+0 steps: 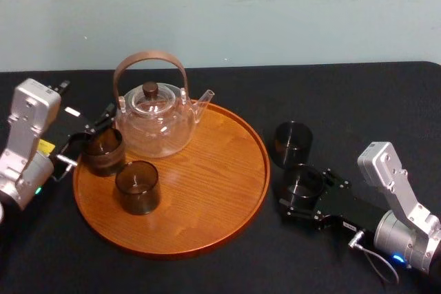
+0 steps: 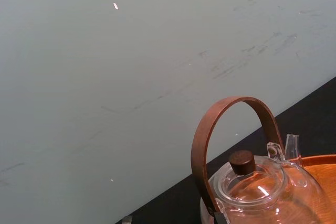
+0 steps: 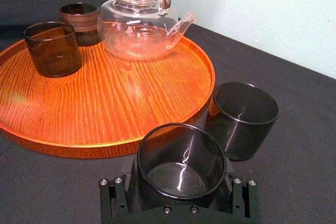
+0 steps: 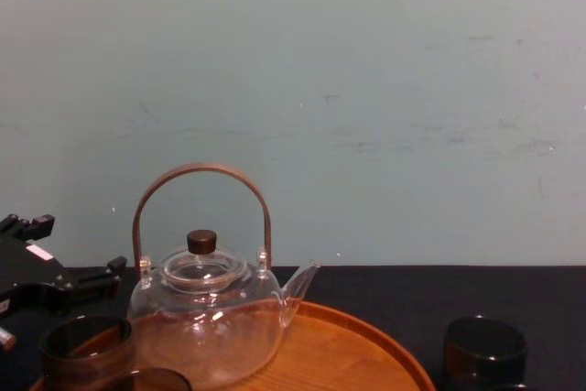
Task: Pick up the glass from the table and place it on the tray.
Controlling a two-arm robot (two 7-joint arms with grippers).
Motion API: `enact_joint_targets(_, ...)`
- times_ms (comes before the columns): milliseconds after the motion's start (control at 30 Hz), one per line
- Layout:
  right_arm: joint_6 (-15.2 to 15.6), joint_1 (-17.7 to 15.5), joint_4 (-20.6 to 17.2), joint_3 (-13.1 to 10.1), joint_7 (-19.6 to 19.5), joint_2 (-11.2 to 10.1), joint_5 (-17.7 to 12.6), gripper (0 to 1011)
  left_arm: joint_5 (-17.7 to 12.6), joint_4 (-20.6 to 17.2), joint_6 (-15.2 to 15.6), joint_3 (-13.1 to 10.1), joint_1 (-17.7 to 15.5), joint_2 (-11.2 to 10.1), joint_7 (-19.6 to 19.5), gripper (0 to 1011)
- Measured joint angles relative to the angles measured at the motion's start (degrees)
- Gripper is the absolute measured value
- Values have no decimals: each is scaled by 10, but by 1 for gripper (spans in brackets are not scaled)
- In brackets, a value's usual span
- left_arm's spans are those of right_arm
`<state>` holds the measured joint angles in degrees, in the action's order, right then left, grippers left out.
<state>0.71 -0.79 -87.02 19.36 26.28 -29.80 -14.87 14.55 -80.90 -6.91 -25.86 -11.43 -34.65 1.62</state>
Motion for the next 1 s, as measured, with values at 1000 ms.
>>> enact_joint_targets(1000, 1, -3, -4, -2, -4, -2, -1, 907, 0, 0, 0, 0, 0, 0, 0, 1001)
